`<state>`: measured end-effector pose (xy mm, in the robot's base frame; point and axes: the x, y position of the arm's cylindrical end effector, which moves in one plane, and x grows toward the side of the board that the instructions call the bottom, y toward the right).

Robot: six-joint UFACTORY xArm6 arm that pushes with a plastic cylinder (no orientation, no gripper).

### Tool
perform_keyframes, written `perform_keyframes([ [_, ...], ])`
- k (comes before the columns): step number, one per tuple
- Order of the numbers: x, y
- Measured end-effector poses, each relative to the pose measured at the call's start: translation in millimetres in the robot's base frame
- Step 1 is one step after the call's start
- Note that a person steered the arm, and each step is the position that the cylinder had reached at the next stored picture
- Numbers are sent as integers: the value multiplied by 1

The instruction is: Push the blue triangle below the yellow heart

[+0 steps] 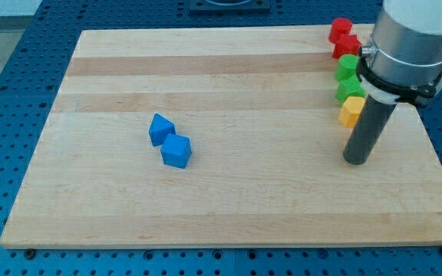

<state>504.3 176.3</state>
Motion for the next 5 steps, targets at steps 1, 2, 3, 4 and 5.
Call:
perform_keyframes([
  [1, 6, -6],
  [2, 10, -60],
  [3, 24, -110],
  [4, 46, -177],
  [5, 51, -264],
])
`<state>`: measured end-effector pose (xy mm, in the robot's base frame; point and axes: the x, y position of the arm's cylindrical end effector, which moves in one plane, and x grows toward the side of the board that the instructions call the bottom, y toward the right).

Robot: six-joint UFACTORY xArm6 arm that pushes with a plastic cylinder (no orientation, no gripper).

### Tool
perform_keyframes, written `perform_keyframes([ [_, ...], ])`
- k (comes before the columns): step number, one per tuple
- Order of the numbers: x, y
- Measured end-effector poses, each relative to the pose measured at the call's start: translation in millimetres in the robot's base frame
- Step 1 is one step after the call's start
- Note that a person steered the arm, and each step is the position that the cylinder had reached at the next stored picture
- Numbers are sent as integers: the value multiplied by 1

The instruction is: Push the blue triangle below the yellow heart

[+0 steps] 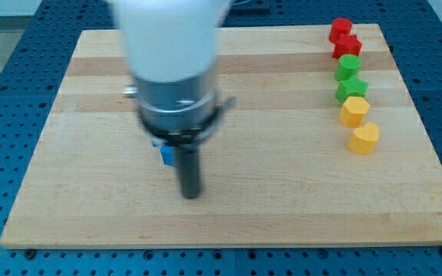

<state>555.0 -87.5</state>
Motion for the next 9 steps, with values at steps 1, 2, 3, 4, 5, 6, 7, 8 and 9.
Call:
perform_keyframes([
  [1, -7, -64],
  [2, -43, -106],
  [3, -82, -122],
  [4, -108, -106],
  [5, -119, -57],
  [6, -119, -4],
  [7, -107, 31],
  [8, -84, 40],
  [9, -64, 41],
])
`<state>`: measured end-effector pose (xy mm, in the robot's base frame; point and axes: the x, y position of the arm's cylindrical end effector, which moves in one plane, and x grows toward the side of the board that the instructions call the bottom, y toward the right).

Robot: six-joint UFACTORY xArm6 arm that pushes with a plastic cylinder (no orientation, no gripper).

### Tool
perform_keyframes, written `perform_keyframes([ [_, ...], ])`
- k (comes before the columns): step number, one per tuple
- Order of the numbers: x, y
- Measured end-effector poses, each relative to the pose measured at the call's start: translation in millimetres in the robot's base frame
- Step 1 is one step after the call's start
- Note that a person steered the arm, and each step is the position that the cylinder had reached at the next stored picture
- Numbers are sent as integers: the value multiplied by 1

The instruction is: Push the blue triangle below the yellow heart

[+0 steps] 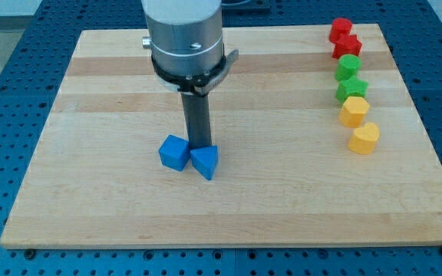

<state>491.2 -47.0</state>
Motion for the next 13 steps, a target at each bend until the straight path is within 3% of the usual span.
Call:
perform_keyframes([
  [5, 94, -22],
  [7, 92, 18],
  [11, 69, 182],
  [13, 63, 165],
])
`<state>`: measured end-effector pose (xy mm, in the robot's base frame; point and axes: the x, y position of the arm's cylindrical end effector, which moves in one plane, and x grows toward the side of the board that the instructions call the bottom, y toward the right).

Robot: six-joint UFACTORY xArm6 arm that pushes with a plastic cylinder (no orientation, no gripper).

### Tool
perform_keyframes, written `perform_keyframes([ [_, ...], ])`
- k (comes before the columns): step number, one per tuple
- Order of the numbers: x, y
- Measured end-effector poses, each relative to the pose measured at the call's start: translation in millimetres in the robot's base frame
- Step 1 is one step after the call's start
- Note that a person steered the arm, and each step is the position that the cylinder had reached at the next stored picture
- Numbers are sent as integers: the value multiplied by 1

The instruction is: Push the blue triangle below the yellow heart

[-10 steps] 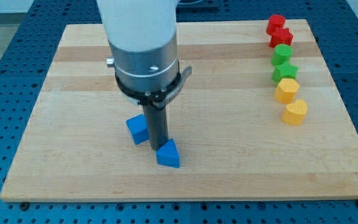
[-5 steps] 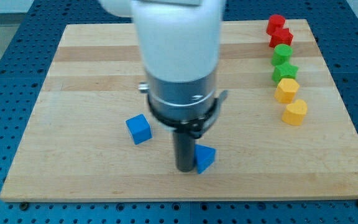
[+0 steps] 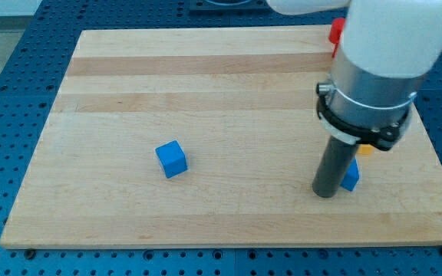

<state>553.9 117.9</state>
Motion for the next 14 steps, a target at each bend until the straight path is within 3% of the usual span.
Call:
perform_keyframes([
  [3, -23, 10],
  [5, -23, 48],
  [7, 2, 48],
  [10, -13, 65],
  [13, -14, 63],
  [14, -16, 18],
])
